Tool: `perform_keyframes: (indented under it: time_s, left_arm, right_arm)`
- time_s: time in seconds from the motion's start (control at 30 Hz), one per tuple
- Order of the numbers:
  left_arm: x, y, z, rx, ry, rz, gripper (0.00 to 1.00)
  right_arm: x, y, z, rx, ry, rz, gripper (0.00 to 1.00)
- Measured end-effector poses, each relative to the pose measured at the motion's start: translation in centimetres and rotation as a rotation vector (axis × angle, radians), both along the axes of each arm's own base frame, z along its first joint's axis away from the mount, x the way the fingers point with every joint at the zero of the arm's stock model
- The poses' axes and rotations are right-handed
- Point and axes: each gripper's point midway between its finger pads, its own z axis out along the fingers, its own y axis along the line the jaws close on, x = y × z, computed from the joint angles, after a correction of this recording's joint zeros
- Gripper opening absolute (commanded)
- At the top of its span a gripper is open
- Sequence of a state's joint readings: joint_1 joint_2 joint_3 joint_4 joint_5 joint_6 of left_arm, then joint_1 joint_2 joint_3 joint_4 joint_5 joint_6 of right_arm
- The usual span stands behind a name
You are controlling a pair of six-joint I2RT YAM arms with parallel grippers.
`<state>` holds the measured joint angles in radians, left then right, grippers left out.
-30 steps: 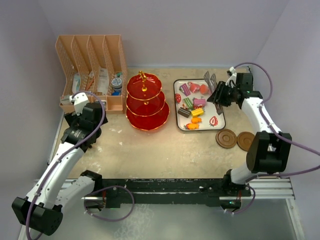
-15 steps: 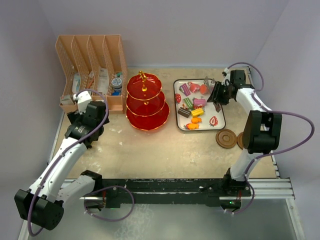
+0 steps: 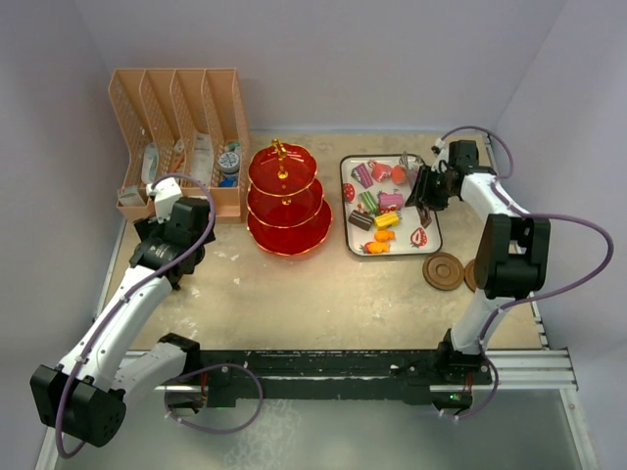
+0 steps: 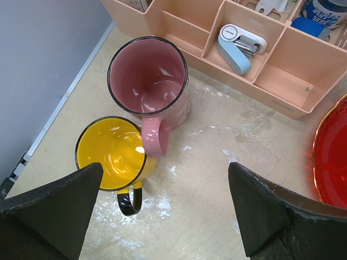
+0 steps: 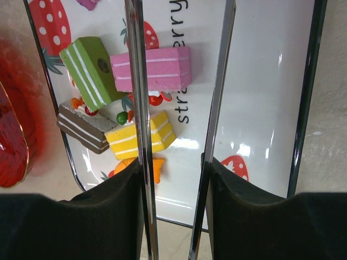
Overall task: Serve the afternoon tea
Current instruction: Adjust the dessert on the tray.
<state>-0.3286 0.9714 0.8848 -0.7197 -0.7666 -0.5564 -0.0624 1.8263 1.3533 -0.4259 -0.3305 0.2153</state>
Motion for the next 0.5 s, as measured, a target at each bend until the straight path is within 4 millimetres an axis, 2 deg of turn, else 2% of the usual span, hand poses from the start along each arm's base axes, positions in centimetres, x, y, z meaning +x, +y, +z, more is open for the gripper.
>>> perform_keyframes:
  time_s: [0.5]
  left_arm:
    - [0.0, 0.0, 0.0, 0.0, 0.001, -0.001, 0.95]
  right_arm:
    - [-1.6, 1.3, -0.9, -0.014, 0.045, 0.033, 0.43]
